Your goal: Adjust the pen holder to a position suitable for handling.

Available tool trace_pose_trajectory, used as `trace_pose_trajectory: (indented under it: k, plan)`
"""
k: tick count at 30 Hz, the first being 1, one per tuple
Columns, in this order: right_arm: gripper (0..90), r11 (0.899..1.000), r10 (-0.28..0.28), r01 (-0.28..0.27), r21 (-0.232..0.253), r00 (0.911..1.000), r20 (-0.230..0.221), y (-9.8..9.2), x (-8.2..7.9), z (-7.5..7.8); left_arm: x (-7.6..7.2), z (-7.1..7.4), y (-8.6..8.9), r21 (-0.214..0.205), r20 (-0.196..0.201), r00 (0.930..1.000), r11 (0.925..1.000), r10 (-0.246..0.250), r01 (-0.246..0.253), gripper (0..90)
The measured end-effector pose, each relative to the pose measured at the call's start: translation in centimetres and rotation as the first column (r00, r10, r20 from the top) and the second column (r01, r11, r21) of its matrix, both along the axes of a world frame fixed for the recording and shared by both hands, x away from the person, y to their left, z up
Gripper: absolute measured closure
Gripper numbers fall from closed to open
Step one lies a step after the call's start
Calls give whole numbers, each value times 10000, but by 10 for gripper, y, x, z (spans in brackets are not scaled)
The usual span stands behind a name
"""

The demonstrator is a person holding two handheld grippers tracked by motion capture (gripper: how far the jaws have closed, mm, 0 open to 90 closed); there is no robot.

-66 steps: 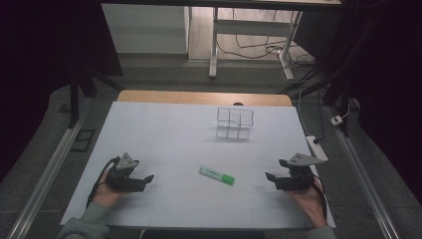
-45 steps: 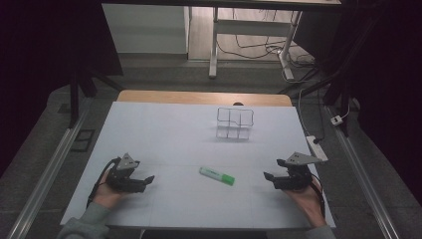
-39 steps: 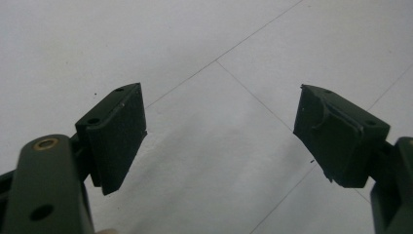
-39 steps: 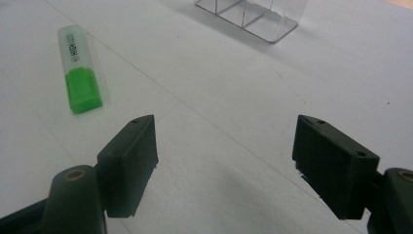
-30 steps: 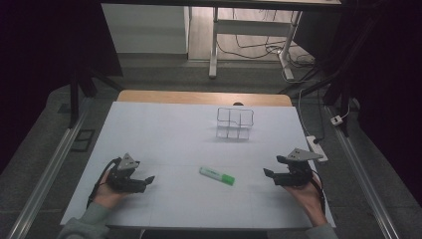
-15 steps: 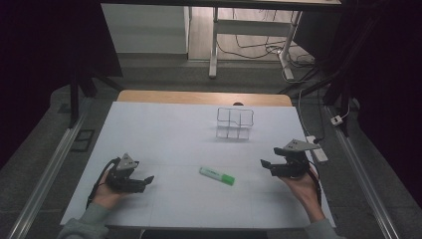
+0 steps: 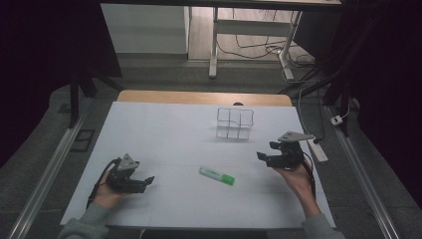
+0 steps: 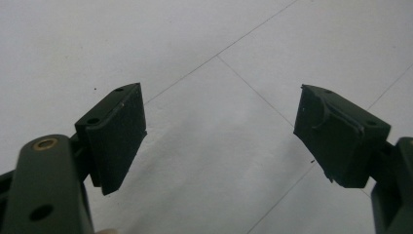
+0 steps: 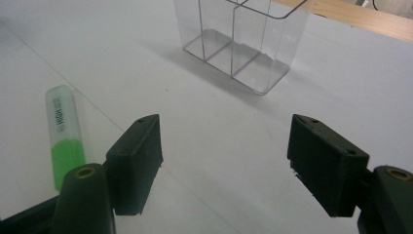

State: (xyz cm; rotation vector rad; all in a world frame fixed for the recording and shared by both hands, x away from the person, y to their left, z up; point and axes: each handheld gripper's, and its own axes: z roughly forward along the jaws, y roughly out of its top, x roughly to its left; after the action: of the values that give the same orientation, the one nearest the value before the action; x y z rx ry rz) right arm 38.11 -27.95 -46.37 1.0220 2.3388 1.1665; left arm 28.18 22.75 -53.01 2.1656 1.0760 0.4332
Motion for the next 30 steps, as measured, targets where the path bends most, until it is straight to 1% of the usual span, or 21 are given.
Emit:
trace_pose_trajectory:
  k: [2,9,10,16,17,23,25,28,30]
  plan:
    - [286,10000,-6,6,32,10000,-55,3,6,0,0,0,0,11,3,10000,10000,1,-1,191]
    - [302,10000,-27,27,-4,10000,-2,9,15,1,0,0,0,9,-12,10000,10000,-2,2,191]
    - [311,9999,-93,92,84,10000,29,10,18,1,0,0,0,9,-17,10000,10000,-3,3,191]
    - [316,9998,-206,206,37,9998,15,14,26,2,0,0,0,32,-15,10000,10000,-21,21,191]
    - [314,9997,-233,232,-36,9996,-165,14,31,2,0,0,0,42,-23,10000,10000,-33,33,191]
    - [336,9992,-359,356,-188,9992,-162,17,39,1,0,-1,0,62,-23,10000,10000,-48,48,191]
    - [351,9989,-391,387,-251,9991,-139,19,44,-1,0,-1,0,63,-23,10000,10000,-44,44,191]
    - [363,9986,-442,437,-306,9989,-165,20,48,-1,0,-1,0,66,-11,10000,10000,-55,55,192]
    - [377,9979,-555,548,-349,9983,-190,20,53,-2,0,-1,0,82,-13,10000,9999,-71,71,192]
